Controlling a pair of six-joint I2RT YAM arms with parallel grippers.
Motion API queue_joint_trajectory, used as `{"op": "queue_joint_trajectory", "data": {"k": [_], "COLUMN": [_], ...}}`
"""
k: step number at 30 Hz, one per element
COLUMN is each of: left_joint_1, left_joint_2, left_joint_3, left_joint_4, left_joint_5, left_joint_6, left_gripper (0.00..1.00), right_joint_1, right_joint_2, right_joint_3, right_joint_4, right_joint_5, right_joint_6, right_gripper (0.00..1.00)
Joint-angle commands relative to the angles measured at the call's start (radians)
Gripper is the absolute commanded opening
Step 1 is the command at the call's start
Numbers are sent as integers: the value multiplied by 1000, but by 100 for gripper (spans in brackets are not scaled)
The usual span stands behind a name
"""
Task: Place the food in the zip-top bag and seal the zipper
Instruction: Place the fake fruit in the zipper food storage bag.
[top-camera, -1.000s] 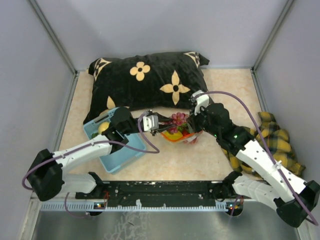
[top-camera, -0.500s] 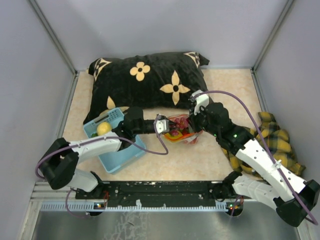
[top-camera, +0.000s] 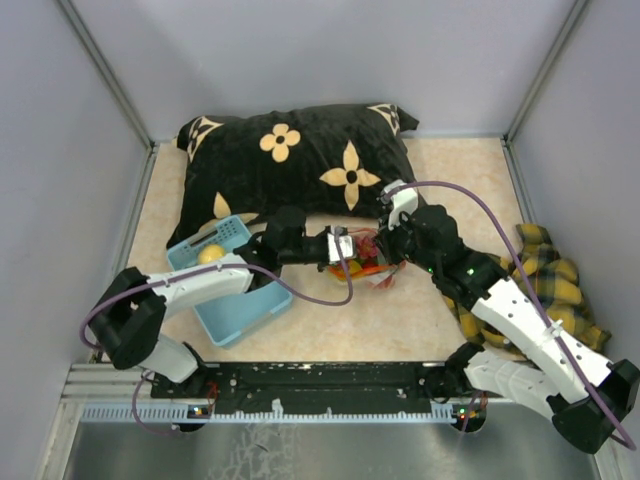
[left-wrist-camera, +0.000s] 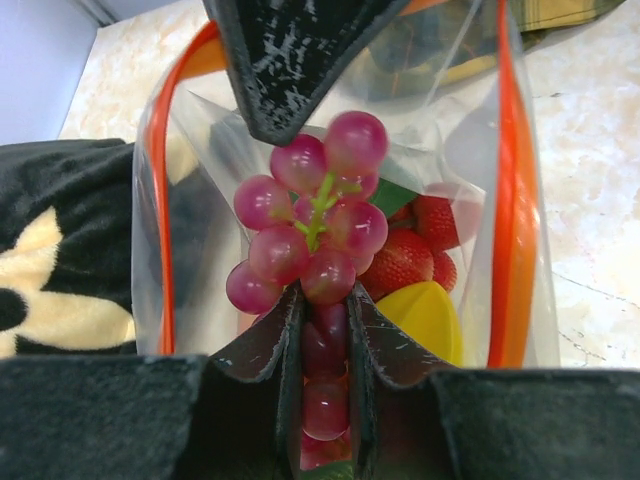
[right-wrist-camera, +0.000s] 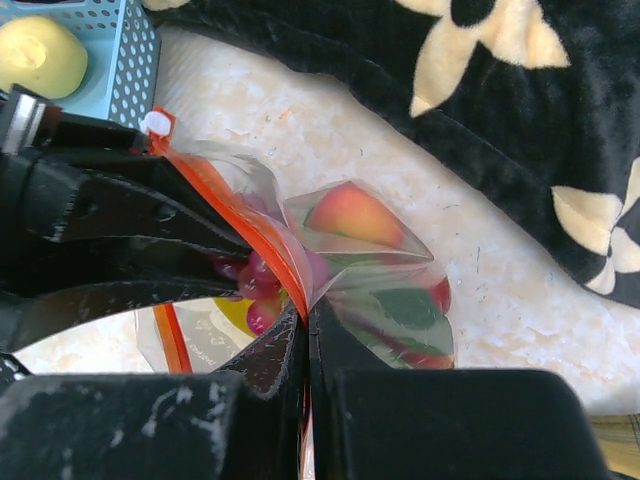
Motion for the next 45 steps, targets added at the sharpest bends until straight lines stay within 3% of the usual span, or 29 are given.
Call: {"op": "queue_joint_trajectory", "data": {"k": [1, 11, 16, 24, 32, 38, 42, 45], "left_joint_1": [-27, -73, -78, -89, -89, -90, -89, -90], "left_joint_2": [41, 92, 131, 49, -42, -121, -188, -245], "left_joint_3": [106, 174, 215, 193, 170, 135, 123, 108], "left_joint_4": [-161, -251, -322, -294, -300, -299, -316, -349], "left_joint_5": [-70, -206, -204, -233, -232, -238, -321, -428], "left_joint_6": [74, 82, 69, 12, -60, -175, -311, -469], "left_gripper": [14, 25, 30, 50, 59, 64, 67, 75], "right_joint_1": [-3, -3, -4, -4, -3, -3, -4, -4], "right_joint_2": [-17, -25, -36, -48, -58, -56, -60, -67], "right_joint_3": [72, 68, 67, 67, 62, 55, 49, 39], "right_joint_4": [43, 46, 45, 40, 50, 55, 56, 66], "right_joint_5": [-11, -13, -8, 9, 16, 19, 26, 29], "right_joint_6": [-13, -11, -12, -16, -16, -18, -20, -20], "right_gripper": [0, 0, 0, 0, 0, 0, 0, 0]}}
